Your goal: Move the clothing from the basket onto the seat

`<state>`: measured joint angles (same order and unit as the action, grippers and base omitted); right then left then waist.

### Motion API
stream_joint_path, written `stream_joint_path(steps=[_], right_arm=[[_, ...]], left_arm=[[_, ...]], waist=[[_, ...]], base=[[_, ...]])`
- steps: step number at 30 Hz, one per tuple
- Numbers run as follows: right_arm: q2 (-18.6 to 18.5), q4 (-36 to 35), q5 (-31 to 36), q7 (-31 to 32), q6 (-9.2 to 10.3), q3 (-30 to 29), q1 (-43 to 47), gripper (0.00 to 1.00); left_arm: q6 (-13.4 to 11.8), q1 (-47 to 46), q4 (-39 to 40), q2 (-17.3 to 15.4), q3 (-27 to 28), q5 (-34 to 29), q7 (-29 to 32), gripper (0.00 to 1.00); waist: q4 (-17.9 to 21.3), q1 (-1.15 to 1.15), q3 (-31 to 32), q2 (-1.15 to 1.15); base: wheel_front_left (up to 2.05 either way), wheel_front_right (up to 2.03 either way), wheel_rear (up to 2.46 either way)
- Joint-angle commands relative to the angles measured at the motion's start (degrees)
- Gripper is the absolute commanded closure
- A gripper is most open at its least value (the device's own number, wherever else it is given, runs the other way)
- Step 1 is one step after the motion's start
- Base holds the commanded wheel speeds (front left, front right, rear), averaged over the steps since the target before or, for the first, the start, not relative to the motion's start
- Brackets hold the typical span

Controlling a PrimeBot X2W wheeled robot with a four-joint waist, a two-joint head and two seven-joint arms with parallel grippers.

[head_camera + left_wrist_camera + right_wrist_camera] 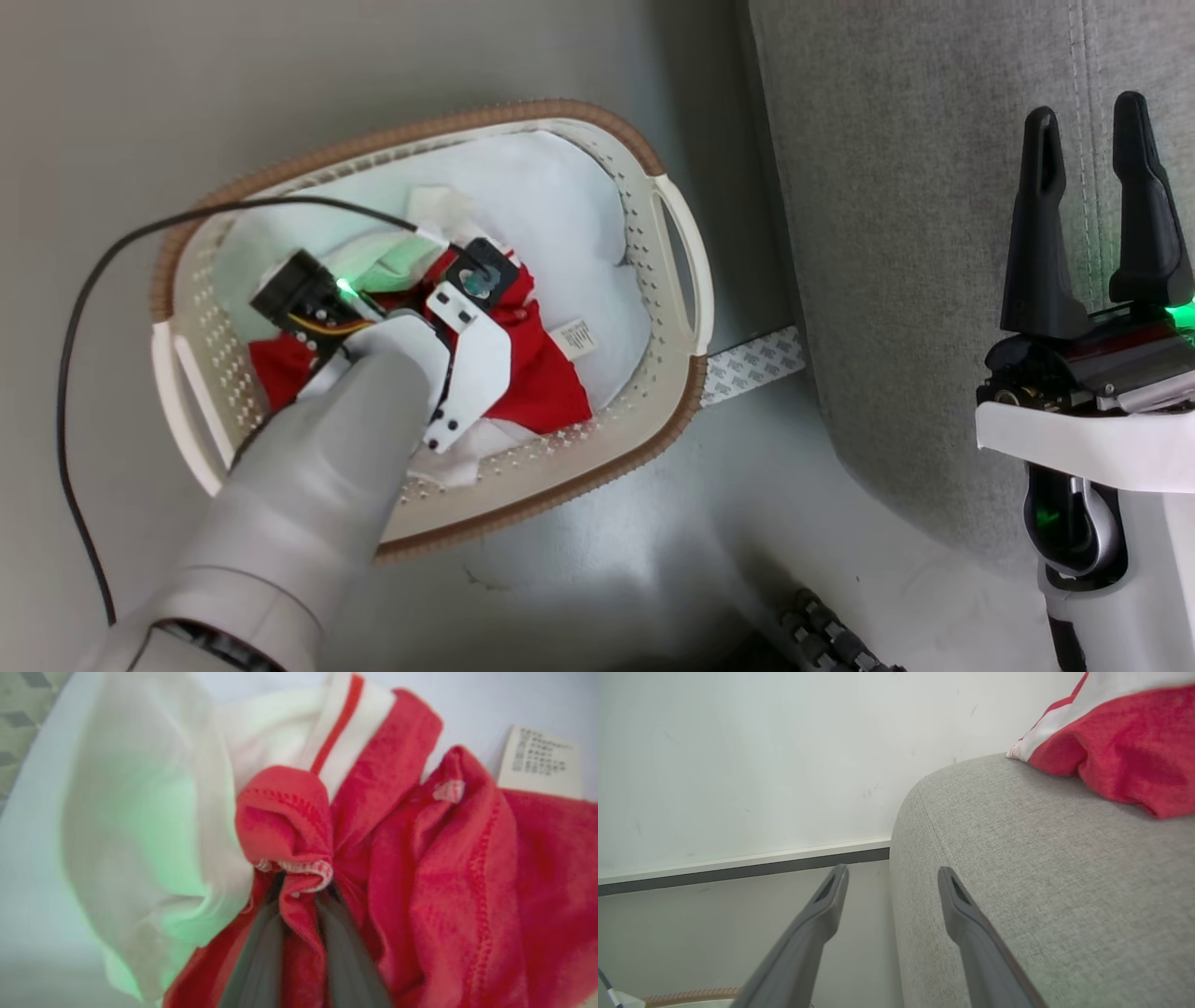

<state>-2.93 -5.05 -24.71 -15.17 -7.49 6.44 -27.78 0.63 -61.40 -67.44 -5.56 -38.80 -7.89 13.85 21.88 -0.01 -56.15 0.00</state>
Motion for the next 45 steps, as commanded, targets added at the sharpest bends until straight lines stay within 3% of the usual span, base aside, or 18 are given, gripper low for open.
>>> stream_joint_path(steps=[1,10,14,21,29,45], right_arm=[[0.0,0.5,0.6,0.0,-0.02,-0.6,0.0,0.00],[0.0,3.1,3.7,0.0,-0.02,-4.0,5.2,0.00],[-0.1,4.5,4.9,0.0,-0.02,-5.6,9.0,0.00],[-0.1,6.2,6.4,0.0,-0.02,-8.4,15.2,0.00],[-0.1,6.9,7.1,0.0,-0.02,-11.0,21.7,0.00],[0.0,9.4,10.3,0.0,-0.02,-12.0,30.8,0.00]], left_arm=[[0.1,1.7,-1.0,0.0,0.4,1.1,-0.8,1.00],[3.0,7.8,-0.2,2.5,0.6,7.1,-6.9,1.00],[4.8,13.4,4.3,2.7,-1.2,12.1,-8.3,1.00],[5.3,20.7,11.1,2.6,-4.8,20.1,-7.4,1.00],[2.8,26.9,18.3,2.6,-6.8,30.0,-8.6,1.00],[-2.3,29.1,32.0,2.2,-2.7,39.3,-13.8,1.00]], waist=[[-1.4,0.01,2.1,0.00],[-8.0,0.01,15.2,0.00],[-10.6,0.01,22.4,0.00],[-14.4,0.01,32.0,0.00],[-17.9,0.01,40.8,0.00],[-21.5,0.01,52.2,0.00]], base=[[0.00,0.00,0.00],[0.00,0.00,0.00],[0.00,0.00,0.00],[0.00,0.00,0.00],[0.00,0.00,0.00],[0.00,0.00,0.00]])
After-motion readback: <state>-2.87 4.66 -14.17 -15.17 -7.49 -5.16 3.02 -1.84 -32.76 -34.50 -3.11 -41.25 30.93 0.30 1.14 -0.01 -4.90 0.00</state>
